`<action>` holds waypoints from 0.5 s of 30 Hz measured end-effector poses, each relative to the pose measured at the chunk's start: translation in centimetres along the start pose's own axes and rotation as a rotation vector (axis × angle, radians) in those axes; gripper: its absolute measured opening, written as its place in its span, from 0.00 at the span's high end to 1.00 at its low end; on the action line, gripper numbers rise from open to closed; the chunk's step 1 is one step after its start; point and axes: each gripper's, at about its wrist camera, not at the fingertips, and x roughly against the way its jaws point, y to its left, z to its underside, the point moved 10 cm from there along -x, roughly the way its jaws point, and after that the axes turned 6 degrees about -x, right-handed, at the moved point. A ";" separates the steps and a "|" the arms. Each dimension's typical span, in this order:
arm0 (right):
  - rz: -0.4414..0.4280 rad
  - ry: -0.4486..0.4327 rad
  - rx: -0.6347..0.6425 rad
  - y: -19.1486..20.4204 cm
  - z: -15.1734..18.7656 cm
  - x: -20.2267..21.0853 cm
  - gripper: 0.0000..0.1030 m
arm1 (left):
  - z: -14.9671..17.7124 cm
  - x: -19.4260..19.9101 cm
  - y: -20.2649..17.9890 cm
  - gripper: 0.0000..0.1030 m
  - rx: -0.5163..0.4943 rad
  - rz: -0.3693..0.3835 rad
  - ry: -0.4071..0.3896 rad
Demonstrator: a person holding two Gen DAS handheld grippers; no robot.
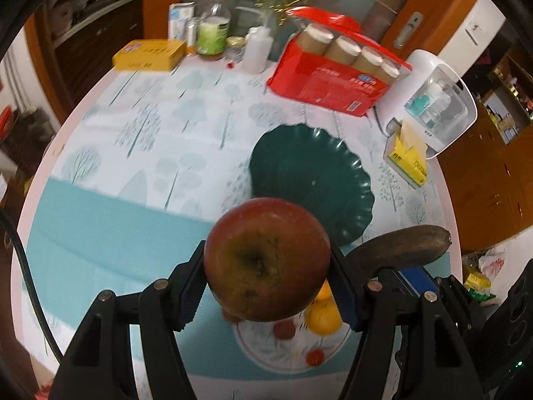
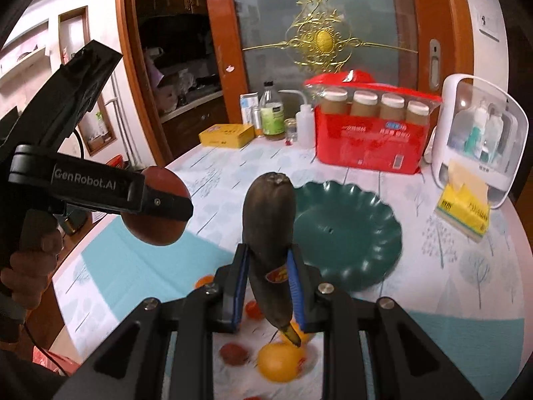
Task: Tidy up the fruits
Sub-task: 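Lift the apple and cucumber with both tools and carry them over the green leaf plate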
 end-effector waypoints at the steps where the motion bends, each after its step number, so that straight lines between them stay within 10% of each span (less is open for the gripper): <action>1: 0.001 -0.003 -0.006 -0.4 -0.5 -0.4 0.78 | -0.7 -0.3 -0.3 0.37 -0.011 0.000 -0.001; 15: -0.027 0.012 -0.142 -5.9 -3.0 -7.1 0.78 | -4.6 -9.1 -2.0 0.37 -0.048 0.053 0.064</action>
